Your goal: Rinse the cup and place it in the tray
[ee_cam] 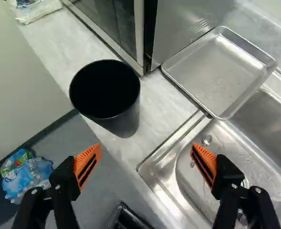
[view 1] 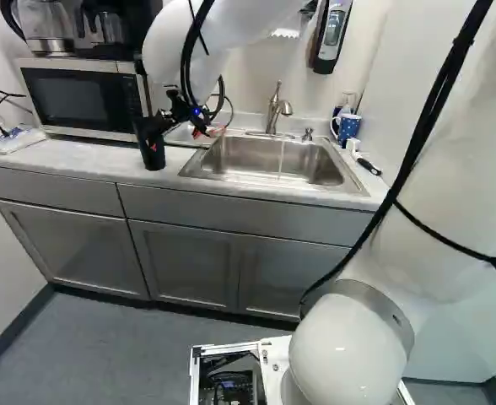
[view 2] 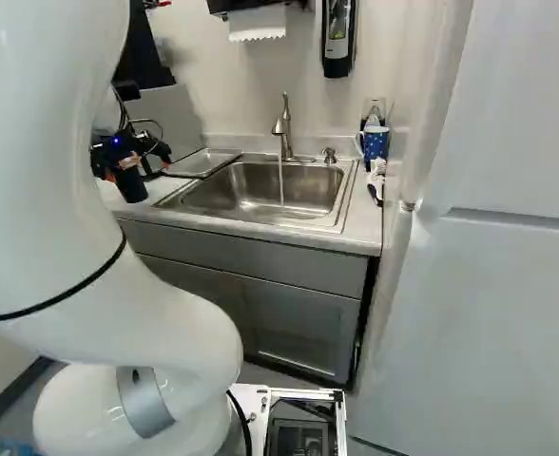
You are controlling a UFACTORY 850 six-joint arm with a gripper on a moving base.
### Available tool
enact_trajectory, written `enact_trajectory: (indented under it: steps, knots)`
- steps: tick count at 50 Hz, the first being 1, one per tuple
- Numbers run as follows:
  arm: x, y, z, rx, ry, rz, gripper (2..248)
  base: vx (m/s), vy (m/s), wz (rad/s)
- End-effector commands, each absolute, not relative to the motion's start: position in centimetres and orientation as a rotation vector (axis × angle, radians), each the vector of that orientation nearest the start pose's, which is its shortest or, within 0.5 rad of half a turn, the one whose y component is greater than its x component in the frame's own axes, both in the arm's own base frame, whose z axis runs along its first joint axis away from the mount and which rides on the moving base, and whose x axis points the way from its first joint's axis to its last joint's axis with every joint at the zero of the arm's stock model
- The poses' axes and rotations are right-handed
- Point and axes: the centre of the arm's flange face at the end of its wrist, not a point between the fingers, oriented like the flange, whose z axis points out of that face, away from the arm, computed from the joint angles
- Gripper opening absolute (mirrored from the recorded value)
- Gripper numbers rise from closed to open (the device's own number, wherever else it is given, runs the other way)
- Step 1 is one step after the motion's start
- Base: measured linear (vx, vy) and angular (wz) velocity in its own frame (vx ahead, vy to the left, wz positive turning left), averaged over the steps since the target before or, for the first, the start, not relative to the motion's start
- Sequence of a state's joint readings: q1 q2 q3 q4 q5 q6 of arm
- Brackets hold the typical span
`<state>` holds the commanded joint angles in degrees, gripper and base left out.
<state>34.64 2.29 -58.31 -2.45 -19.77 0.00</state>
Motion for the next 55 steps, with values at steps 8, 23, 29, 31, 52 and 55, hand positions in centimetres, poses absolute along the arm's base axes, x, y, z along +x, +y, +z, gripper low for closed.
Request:
enact_trajectory:
  steps: [8,23,29,31,52,55]
  knots:
    - [40.1,29.2,60.7,-2.612,-0.904,-1.018,247,0.000,0.000,0.000]
    - [40.2,31.1,59.6,-2.565,-0.932,-1.049,247,0.000,0.000,0.000]
    - [40.4,31.3,59.0,-2.554,-0.930,-1.064,247,0.000,0.000,0.000]
    - [40.5,31.4,58.8,-2.550,-0.929,-1.069,247,0.000,0.000,0.000]
    - [41.0,31.8,57.0,-2.509,-0.918,-1.127,247,0.000,0.000,0.000]
    - [41.0,31.7,56.7,-2.504,-0.915,-1.135,247,0.000,0.000,0.000]
